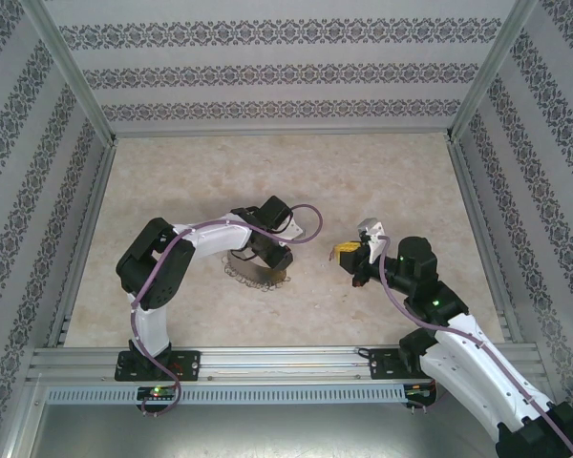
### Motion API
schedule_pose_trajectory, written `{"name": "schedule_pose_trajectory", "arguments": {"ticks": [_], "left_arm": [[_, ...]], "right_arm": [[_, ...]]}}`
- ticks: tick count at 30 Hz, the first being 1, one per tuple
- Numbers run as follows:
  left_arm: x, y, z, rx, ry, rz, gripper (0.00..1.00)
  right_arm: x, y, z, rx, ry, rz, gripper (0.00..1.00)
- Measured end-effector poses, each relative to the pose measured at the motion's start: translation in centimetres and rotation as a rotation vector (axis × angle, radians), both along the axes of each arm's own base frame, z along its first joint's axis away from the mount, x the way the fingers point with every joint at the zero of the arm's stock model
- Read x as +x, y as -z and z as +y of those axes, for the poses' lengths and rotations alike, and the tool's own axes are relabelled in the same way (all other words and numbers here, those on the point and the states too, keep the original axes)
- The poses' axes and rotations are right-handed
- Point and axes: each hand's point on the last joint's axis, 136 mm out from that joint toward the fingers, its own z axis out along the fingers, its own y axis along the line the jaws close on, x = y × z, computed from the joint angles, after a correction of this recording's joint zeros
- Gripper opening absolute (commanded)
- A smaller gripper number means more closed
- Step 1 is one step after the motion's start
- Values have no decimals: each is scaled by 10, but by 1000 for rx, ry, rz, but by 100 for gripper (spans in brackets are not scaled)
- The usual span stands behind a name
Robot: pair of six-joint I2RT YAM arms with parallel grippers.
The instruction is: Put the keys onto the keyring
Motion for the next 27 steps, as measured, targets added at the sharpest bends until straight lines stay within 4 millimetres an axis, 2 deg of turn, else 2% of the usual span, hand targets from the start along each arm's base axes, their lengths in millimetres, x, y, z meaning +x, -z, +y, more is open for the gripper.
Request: {"name": "schedule_pose_trajectory", "arguments": {"ticks": [6, 14, 18, 27], "left_arm": [[-2, -1, -2, -11, 10, 6, 0], [-10, -11, -1, -30, 23, -3, 0], [-20, -35, 5, -74, 29, -42, 0], [-43, -110, 11, -281, 71, -231, 0]], "right_arm": [[1, 0, -1, 2, 3, 0, 0], [0, -1, -1, 6, 2, 2, 0], [0, 0, -1, 13, 1, 11, 0], [-6, -7, 7, 45, -59, 5, 0]]}}
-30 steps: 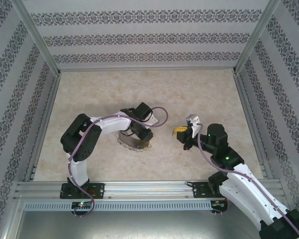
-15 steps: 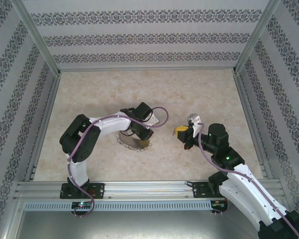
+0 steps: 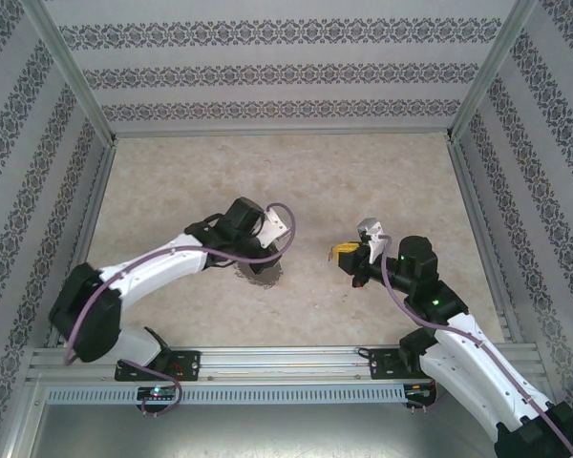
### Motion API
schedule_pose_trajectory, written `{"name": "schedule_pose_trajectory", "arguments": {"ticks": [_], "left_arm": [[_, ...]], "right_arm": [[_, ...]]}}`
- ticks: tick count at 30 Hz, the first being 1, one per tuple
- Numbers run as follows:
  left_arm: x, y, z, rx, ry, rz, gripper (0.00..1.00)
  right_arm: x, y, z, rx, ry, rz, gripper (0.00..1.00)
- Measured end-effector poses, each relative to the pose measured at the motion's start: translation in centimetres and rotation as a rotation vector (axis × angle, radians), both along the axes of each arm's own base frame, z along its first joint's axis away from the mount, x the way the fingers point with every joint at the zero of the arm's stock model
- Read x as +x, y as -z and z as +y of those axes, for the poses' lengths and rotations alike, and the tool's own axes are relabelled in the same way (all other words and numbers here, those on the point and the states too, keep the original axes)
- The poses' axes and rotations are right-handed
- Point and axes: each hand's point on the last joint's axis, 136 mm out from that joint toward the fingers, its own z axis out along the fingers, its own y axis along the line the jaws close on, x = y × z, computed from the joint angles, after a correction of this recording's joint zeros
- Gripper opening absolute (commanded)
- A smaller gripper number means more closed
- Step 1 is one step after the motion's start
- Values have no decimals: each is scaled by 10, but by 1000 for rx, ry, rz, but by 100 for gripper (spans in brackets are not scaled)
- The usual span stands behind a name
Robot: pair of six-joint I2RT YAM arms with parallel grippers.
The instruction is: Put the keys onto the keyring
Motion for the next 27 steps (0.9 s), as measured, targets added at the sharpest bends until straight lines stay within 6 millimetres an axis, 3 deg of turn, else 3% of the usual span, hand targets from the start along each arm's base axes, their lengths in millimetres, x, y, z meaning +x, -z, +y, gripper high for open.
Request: {"name": "schedule_pose_trajectory", "arguments": {"ticks": [9, 16, 21, 27], "left_arm": [[-43, -67, 0, -308, 133, -203, 0], [-64, -122, -5, -481, 244, -330, 0], [-74, -139, -8, -542, 300, -355, 0], [-84, -146, -11, -582, 353, -346, 0]], "right_arm": [[-29, -23, 31, 50, -196, -76, 0], [-50, -44, 61, 56, -336, -120, 0], [-62, -63, 71, 74, -388, -196, 0], [-66, -67, 74, 71, -405, -233, 0]]}}
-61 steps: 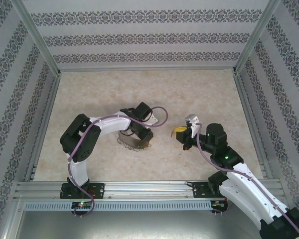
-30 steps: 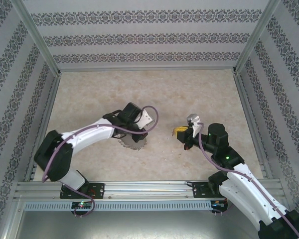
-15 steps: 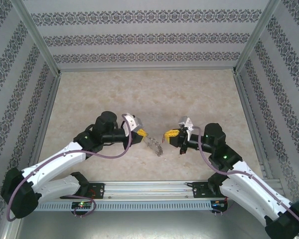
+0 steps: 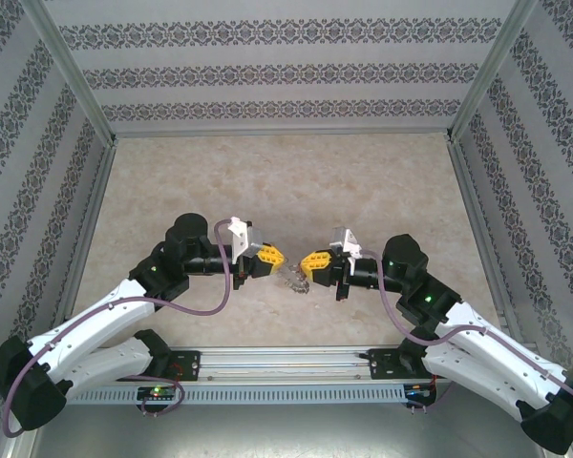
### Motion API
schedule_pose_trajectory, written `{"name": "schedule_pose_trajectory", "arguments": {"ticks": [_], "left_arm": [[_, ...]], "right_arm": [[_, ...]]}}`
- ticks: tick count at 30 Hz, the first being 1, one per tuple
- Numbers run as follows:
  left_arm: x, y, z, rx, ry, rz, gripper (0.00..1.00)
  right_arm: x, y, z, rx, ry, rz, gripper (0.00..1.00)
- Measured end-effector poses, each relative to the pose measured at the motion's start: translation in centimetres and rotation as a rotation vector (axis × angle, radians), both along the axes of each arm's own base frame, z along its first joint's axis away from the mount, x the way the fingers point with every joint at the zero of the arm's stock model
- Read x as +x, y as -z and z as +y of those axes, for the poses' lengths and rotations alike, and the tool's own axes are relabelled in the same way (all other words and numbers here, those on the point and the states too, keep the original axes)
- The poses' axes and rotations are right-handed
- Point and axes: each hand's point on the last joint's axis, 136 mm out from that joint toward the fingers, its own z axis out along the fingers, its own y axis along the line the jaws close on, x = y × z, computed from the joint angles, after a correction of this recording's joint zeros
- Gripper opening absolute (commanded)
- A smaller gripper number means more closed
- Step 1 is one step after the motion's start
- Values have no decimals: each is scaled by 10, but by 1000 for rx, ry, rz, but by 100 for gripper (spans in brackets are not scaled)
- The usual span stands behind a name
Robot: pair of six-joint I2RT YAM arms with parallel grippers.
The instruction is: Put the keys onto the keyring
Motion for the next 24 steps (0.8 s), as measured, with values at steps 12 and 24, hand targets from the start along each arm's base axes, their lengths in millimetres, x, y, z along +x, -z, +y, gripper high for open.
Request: {"name": "schedule_pose_trajectory", "arguments": {"ticks": [12, 24], "left_arm": [[-16, -9, 0, -31, 76, 2, 0], [-15, -9, 1, -27, 73, 2, 0]], "right_arm": [[-3, -13, -3, 18, 9, -71, 0], [-14, -12, 4, 2, -36, -114, 0]]}}
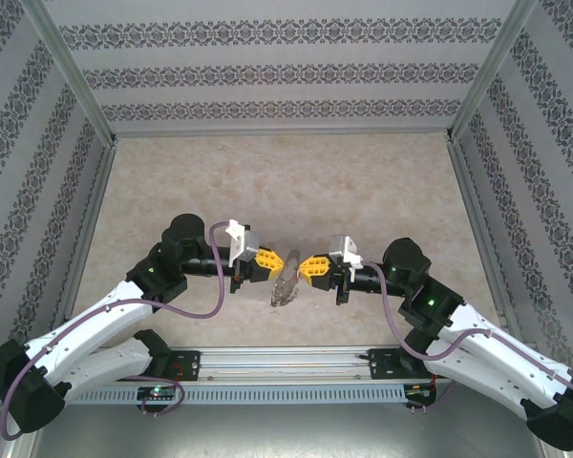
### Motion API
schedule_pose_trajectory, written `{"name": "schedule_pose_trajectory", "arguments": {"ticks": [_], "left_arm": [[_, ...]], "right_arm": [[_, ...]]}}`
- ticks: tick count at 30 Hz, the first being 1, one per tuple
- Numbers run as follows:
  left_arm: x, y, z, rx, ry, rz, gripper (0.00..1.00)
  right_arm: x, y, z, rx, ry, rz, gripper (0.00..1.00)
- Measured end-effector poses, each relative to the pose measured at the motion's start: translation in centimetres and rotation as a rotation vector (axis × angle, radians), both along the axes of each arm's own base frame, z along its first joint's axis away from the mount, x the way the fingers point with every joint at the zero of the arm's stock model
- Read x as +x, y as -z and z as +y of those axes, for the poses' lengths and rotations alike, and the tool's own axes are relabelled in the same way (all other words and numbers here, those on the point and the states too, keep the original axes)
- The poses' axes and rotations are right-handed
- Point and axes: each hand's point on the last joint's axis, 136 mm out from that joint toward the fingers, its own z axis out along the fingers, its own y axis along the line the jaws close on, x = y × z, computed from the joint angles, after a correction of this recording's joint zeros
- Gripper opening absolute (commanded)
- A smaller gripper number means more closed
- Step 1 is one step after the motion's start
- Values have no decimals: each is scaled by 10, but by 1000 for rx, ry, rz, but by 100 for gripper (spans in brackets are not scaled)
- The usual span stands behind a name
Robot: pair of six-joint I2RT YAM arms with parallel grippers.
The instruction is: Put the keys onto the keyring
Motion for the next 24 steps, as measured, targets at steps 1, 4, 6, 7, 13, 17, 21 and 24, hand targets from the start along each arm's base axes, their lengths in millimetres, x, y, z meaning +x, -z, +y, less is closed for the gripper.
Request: {"name": "schedule_pose_trajectory", "arguments": {"ticks": [1, 4, 6, 7, 13, 17, 21, 24], "left_arm": [[1, 1, 0, 5, -8, -2, 0], [6, 4, 2, 26, -39, -8, 0], [10, 6, 4, 39, -65, -13, 0], [11, 7, 5, 46, -80, -16, 0], [17, 6, 12, 63, -141, -46, 0], [17, 3, 15, 62, -162, -69, 0], [18, 2, 17, 63, -173, -79, 0], [17, 4, 18, 72, -177, -75, 0]], "right_arm": [[3, 2, -1, -7, 18, 1, 0], [18, 12, -3, -45, 100, 21, 0], [34, 24, -5, -87, 175, 51, 0], [42, 32, -7, -110, 213, 72, 0], [95, 85, -27, -216, 438, 275, 0], [109, 125, -34, -288, 513, 406, 0], [112, 159, -34, -356, 539, 508, 0], [110, 186, -37, -401, 570, 565, 0]]}}
